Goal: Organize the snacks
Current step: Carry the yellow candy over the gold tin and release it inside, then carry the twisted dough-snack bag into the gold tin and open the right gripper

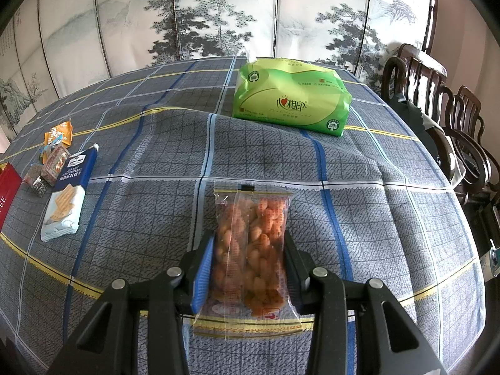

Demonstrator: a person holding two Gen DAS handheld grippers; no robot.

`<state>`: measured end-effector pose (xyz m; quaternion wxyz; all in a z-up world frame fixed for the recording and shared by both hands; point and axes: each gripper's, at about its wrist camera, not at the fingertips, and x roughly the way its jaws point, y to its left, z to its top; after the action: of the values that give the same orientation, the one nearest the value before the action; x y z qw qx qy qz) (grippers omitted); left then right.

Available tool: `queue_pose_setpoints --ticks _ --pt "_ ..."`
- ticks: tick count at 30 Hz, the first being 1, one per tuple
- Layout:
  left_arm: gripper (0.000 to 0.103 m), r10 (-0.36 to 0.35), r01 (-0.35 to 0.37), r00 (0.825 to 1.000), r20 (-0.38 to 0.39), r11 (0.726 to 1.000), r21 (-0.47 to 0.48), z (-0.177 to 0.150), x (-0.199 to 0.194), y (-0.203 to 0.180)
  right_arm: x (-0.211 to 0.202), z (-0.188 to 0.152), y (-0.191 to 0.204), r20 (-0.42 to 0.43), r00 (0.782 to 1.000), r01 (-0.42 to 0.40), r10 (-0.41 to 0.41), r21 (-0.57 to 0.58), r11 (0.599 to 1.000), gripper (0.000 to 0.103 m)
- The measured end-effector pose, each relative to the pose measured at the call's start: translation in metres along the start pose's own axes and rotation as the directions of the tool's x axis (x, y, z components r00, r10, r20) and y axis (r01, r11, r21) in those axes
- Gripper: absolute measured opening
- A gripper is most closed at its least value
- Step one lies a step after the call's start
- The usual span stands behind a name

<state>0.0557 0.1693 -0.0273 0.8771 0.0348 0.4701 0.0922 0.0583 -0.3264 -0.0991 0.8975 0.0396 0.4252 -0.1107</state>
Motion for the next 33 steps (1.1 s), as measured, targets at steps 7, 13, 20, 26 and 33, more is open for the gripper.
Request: queue_pose_setpoints --ticks 7,13,20,26,33 --pt "0.068 0.004 -0.004 1.000 0.030 1.000 0.002 -0.007 -0.027 -0.001 -0.003 -0.003 0.005 0.001 1.000 0.031 -0.031 -0.016 0.999 0.041" --pt "0.068 0.002 -0.002 0.998 0.065 1.000 -0.003 -0.015 -0.057 0.000 -0.012 -0.012 0.009 -0.009 1.000 0.015 -0.015 0.008 1.000 0.041" --pt "0.068 0.039 -0.042 0.988 0.146 0.999 0.012 -0.022 -0.100 -0.003 -0.024 -0.025 0.017 -0.021 1.000 -0.022 0.023 0.028 0.999 0.041" --pt "0.070 0.054 -0.062 0.979 0.195 0.997 0.039 -0.025 -0.125 -0.010 -0.033 -0.035 0.027 -0.024 0.998 -0.053 0.054 0.048 0.997 0.041" --pt "0.071 0.050 -0.062 0.974 0.220 0.997 0.050 -0.028 -0.140 -0.013 -0.042 -0.039 0.037 -0.024 0.997 -0.072 0.073 0.055 0.996 0.041"
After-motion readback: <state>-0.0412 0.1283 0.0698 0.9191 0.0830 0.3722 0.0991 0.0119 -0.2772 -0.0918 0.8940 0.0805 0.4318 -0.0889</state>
